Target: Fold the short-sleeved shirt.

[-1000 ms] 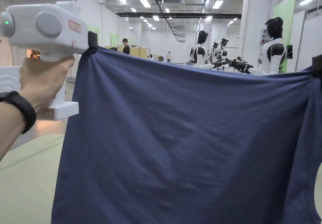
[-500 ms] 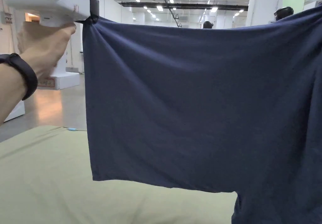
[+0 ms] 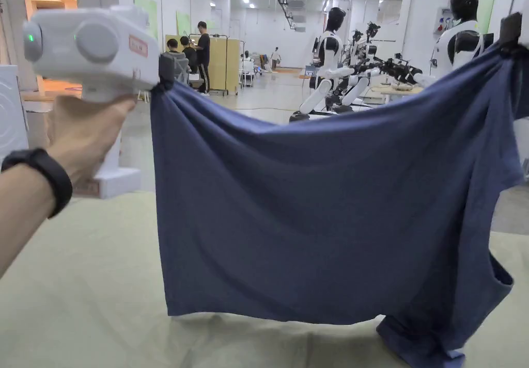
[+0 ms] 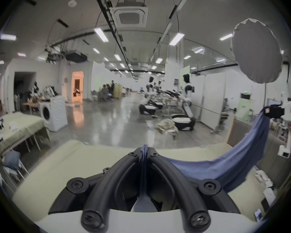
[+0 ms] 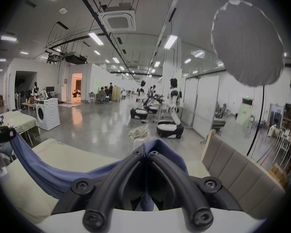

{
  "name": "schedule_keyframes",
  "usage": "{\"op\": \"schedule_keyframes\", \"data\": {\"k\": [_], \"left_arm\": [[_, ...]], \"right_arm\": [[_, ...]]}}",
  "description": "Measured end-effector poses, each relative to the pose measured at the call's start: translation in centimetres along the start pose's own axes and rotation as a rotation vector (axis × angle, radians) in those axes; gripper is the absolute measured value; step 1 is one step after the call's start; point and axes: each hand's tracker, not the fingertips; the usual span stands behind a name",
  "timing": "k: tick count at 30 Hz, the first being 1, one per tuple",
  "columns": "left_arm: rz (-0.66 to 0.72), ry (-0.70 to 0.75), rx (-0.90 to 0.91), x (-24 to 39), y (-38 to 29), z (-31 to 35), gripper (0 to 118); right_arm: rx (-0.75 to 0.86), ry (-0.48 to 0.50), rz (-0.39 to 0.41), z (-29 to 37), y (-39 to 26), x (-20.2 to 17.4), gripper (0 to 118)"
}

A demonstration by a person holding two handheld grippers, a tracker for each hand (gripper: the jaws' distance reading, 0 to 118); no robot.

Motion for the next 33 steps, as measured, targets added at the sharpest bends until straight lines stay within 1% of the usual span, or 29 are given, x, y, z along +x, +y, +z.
{"op": "schedule_keyframes", "data": {"k": [1,2,3,6,8,9,11,12,13,14,15,17,18,19,21,22,23,25,26,27,28,29,30,31,32,33], "left_arm": [[0.017,-0.04,-0.006,-0.2,-1.5,0.3,5],[0.063,-0.055,-0.044,-0.5,-2.8,0.5,5],[0.102,-0.052,-0.067,-0.8,-4.0,0.9,5],[0.089,-0.046,-0.079,-0.6,-6.8,3.7,5],[0.094,-0.081,-0.085,-0.8,-8.2,6.2,5],[0.083,-0.086,-0.084,-0.5,-9.1,8.3,5],[0.074,-0.093,-0.091,-0.4,-10.7,11.4,5],[0.069,-0.118,-0.086,-0.4,-11.8,13.3,5],[0.067,-0.125,-0.085,-0.3,-12.9,15.1,5],[0.065,-0.123,-0.083,-0.2,-14.1,17.1,5],[0.064,-0.154,-0.082,-0.2,-15.3,18.9,5],[0.048,-0.158,-0.044,-0.1,-18.0,22.8,5],[0.067,-0.2,-0.073,-0.4,-19.4,24.5,5],[0.09,-0.217,-0.064,-0.6,-21.3,26.3,5],[0.077,-0.184,-0.098,-0.6,-24.6,29.1,5],[0.083,-0.184,-0.093,-0.9,-26.4,30.4,5],[0.089,-0.193,-0.114,-1.1,-28.1,31.8,5],[0.134,-0.167,-0.187,-1.6,-31.7,33.7,5],[0.146,-0.156,-0.224,-2.0,-33.4,34.3,5],[0.157,-0.123,-0.254,-2.3,-35.0,34.9,5],[0.169,-0.102,-0.277,-2.6,-36.4,35.4,5],[0.185,-0.11,-0.307,-3.2,-37.6,35.5,5],[0.201,-0.118,-0.336,-3.4,-39.0,35.7,5],[0.201,-0.109,-0.372,-3.6,-40.1,35.8,5],[0.195,-0.097,-0.395,-3.5,-41.0,35.9,5],[0.19,-0.102,-0.395,-3.5,-41.6,35.9,6]], "right_arm": [[-0.014,0.004,0.002,0.0,-1.2,0.1,1],[-0.018,0.008,0.003,0.3,-2.5,0.1,1],[-0.014,0.033,-0.003,1.1,-3.8,0.2,1],[-0.073,0.049,-0.017,3.1,-6.3,0.8,1],[-0.07,0.05,-0.022,6.1,-8.1,1.4,1],[-0.096,0.058,0.015,7.5,-8.9,1.6,1],[-0.089,0.052,0.043,11.0,-10.6,2.0,1],[-0.095,0.068,0.052,12.8,-11.6,2.3,1],[-0.085,0.068,0.038,14.6,-12.6,2.6,1],[-0.098,0.089,0.033,16.4,-13.6,3.0,1],[-0.098,0.112,0.035,18.8,-14.9,3.1,1],[-0.101,0.117,0.021,22.8,-17.8,3.4,1],[-0.101,0.133,0.001,24.9,-19.5,3.5,1],[-0.119,0.151,-0.02,26.8,-21.3,3.8,1],[-0.127,0.166,-0.102,30.3,-25.1,4.1,1],[-0.157,0.187,-0.114,31.6,-26.9,4.2,1],[-0.171,0.161,-0.117,33.1,-28.9,4.0,1],[-0.258,0.163,-0.122,35.0,-32.8,3.8,1],[-0.302,0.142,-0.118,35.6,-34.9,3.6,1],[-0.353,0.132,-0.143,36.1,-36.9,3.4,1],[-0.405,0.152,-0.164,36.3,-38.8,3.4,1],[-0.45,0.138,-0.183,36.4,-40.7,3.2,1],[-0.506,0.132,-0.172,36.4,-42.4,3.1,1],[-0.538,0.112,-0.138,36.0,-43.8,3.0,1],[-0.556,0.087,-0.132,36.1,-44.8,2.9,2],[-0.574,0.091,-0.136,36.1,-45.6,2.9,8]]}}
